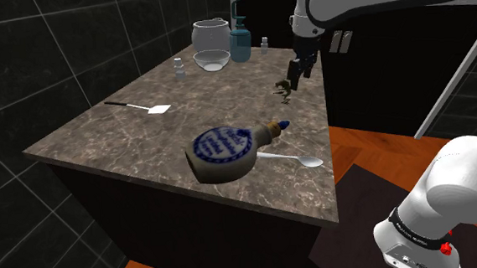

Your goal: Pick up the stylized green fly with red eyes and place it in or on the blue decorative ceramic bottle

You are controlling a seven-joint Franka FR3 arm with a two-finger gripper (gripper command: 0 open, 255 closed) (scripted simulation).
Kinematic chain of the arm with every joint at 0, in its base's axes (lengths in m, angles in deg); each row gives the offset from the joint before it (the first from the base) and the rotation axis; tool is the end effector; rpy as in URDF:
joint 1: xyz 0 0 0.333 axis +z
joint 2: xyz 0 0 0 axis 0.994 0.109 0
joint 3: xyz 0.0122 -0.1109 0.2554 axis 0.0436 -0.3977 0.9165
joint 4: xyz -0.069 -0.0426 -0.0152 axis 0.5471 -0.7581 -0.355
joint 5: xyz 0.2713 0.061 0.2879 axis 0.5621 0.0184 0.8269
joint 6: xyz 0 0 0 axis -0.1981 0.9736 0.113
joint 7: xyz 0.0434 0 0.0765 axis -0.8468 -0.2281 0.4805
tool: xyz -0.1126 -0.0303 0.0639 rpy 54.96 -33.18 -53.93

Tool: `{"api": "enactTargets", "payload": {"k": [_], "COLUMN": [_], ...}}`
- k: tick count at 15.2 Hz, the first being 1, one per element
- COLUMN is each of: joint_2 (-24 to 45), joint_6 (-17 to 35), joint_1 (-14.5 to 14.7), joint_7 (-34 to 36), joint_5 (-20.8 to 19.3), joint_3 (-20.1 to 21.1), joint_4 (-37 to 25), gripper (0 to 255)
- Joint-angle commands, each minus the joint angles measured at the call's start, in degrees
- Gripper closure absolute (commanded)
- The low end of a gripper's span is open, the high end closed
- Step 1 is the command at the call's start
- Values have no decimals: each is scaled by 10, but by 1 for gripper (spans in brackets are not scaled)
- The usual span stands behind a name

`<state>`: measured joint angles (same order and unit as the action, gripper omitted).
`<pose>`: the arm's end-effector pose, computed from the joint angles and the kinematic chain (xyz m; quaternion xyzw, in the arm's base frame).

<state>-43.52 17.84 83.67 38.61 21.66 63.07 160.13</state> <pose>0.4757 -0.0073 0.5003 0.9966 0.0613 0.0159 0.0526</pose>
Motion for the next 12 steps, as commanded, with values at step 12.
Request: {"api": "enactTargets", "payload": {"k": [12], "joint_2": [111], "joint_6": [59], "joint_1": [-9], "joint_7": [12], "joint_5": [-45], "joint_3": [4], "joint_4": [-53], "gripper": [0]}}
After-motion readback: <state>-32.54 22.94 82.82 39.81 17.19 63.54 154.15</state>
